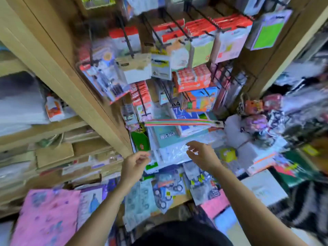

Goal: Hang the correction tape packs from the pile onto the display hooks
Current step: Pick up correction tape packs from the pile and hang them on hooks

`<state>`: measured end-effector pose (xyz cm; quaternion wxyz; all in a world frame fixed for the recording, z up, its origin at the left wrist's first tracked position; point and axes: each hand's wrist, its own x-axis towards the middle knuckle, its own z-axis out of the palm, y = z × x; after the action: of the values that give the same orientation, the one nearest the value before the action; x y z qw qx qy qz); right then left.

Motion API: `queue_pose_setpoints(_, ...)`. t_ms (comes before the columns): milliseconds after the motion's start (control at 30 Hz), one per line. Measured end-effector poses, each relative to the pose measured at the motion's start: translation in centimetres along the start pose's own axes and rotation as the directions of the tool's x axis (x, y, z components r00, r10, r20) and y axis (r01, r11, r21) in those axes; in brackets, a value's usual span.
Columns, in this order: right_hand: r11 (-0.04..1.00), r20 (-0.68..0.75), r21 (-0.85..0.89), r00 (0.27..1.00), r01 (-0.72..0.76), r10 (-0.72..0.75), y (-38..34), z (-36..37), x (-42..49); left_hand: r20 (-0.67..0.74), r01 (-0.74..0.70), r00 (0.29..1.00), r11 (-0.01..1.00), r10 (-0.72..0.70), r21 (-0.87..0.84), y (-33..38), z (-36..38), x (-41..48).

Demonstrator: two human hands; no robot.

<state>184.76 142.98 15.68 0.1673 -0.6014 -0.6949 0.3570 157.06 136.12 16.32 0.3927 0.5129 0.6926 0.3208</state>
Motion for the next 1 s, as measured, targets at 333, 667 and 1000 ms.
queue_pose_setpoints(333, 0.860, 0.250, -0.090, 0.824, -0.502, 0.508, 15.7, 7.0, -5.7, 0.246, 0.504, 0.811, 0.848, -0.530, 0.164, -12.5, 11.5, -4.9)
queue_pose_setpoints(667, 0.677, 0.295, 0.007, 0.648, -0.736, 0.702, 30.5, 12.0, -5.4, 0.456, 0.425, 0.638, 0.778, -0.620, 0.463, -18.6, 23.6, -0.6)
queue_pose_setpoints(1000, 0.744, 0.141, -0.011, 0.735, -0.668, 0.663, 40.9, 18.7, -1.1, 0.494, 0.344, 0.672, 0.823, -0.552, 0.452, -27.0, 34.2, 5.9)
